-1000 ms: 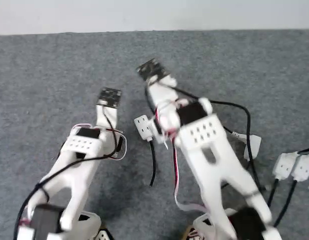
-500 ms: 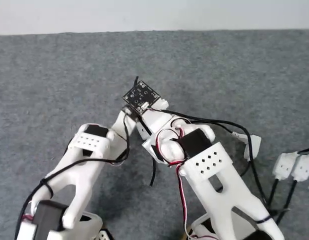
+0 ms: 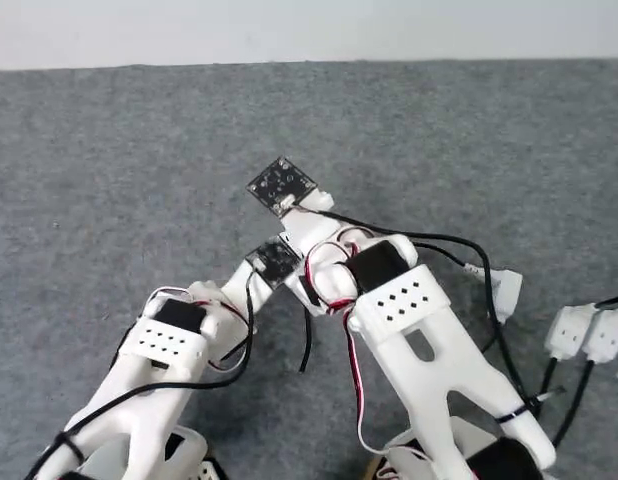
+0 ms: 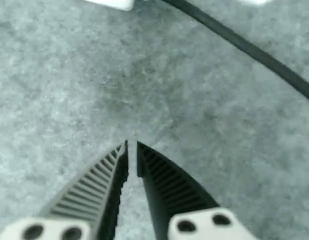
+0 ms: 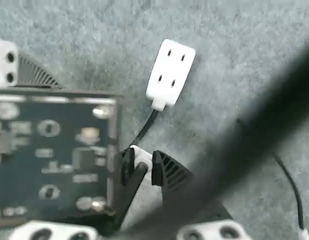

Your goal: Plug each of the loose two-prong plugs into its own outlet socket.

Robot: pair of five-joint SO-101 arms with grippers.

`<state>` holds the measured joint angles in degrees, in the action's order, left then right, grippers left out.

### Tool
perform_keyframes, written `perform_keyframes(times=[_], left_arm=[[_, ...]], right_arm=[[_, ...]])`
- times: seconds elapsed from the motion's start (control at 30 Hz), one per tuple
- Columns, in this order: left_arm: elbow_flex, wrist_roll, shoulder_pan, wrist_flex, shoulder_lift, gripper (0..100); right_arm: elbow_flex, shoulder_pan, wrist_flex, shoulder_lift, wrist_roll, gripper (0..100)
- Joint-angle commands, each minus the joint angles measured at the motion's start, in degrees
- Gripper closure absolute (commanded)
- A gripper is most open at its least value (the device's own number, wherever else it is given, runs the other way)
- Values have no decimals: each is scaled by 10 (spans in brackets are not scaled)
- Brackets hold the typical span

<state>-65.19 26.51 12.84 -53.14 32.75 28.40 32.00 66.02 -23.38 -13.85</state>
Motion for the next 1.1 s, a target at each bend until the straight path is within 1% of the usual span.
perform_keyframes(times=[0.0,0.1,0.2,0.37,0.47,0.63,0.87,1.07], left_arm=[[9,-35,-56,47,25,974],[7,-35,-91,55,25,974],[-4,-34,-96,56,27,973],[-3,-33,-97,56,26,973],[-4,-18,-96,56,26,973],[-5,-11,-96,56,26,973],[-5,-11,-96,56,26,973],[-5,-11,-96,56,26,973]], right_arm=[[-29,-5,-61,2,-7,991],[-4,-5,-162,3,-40,991],[13,-5,-251,31,-69,991],[1,3,-317,125,-123,991],[-21,8,-320,170,-164,991],[-49,6,-323,213,-171,991],[-49,5,-354,224,-180,991],[-46,0,-322,225,-166,991]])
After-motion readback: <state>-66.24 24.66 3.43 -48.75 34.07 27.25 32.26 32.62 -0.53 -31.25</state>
